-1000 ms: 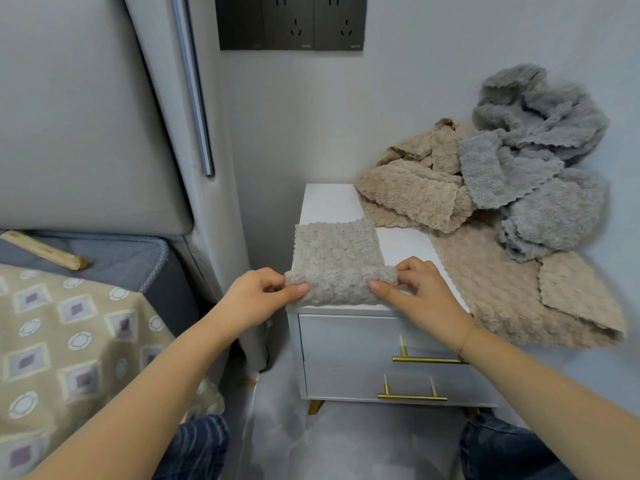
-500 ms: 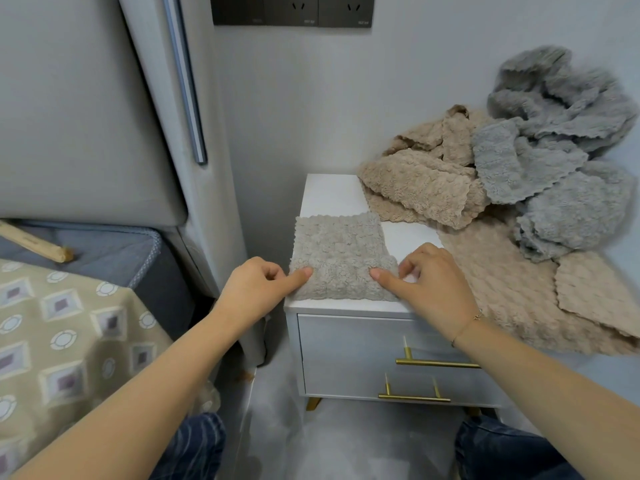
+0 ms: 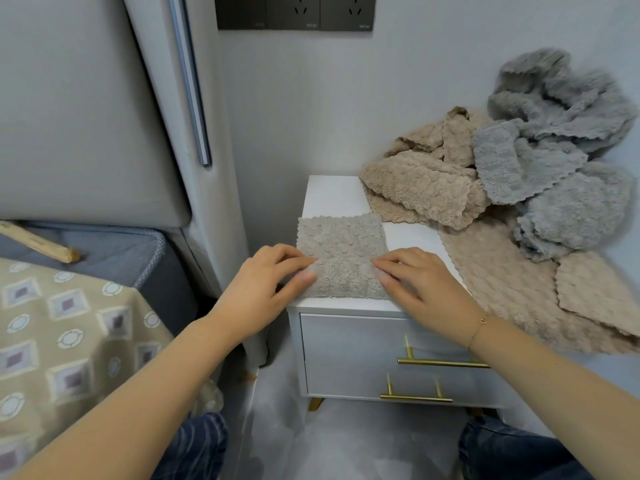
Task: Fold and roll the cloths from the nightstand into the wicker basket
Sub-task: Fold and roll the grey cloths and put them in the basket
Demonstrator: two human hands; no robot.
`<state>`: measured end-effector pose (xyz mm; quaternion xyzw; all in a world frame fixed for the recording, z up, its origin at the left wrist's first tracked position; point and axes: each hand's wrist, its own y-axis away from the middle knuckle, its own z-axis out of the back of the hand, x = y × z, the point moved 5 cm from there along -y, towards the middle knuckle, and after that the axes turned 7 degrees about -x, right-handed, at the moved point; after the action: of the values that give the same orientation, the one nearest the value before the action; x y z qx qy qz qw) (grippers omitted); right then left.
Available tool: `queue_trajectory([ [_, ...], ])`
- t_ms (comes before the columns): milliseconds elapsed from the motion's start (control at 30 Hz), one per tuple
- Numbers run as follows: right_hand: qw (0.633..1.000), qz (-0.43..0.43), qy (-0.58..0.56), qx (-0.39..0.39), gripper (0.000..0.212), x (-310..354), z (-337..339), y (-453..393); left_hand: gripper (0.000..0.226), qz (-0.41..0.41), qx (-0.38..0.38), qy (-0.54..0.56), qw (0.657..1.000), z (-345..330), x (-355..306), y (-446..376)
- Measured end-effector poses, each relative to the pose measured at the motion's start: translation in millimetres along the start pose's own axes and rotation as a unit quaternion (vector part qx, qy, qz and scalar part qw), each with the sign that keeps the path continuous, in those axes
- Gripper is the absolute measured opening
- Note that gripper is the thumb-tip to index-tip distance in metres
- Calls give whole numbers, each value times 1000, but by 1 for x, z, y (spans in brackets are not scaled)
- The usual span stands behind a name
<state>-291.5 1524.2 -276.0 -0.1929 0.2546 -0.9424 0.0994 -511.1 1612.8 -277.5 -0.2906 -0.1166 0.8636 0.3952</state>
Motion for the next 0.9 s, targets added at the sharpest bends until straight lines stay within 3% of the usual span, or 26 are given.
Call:
queue_trajectory([
  [200,997,0,27,73,86,0,-2,10,79,-113,-7,-83,990,-7,-16,8],
  [400,998,-6,27,55,74,0,-6,19,77,-87,33,-62,994,-17,-11,15],
  [633,999,10,23,-21,56,11,1,31,49,-70,-29,-27,997,-4,-20,26],
  [733,998,-42,-22,-41,52,10,6,36,41,-26,-45,-1,999,4,-26,27],
  [900,980,-154,-111,-59,44,4,10,32,27,95,-27,158,982,8,-26,20],
])
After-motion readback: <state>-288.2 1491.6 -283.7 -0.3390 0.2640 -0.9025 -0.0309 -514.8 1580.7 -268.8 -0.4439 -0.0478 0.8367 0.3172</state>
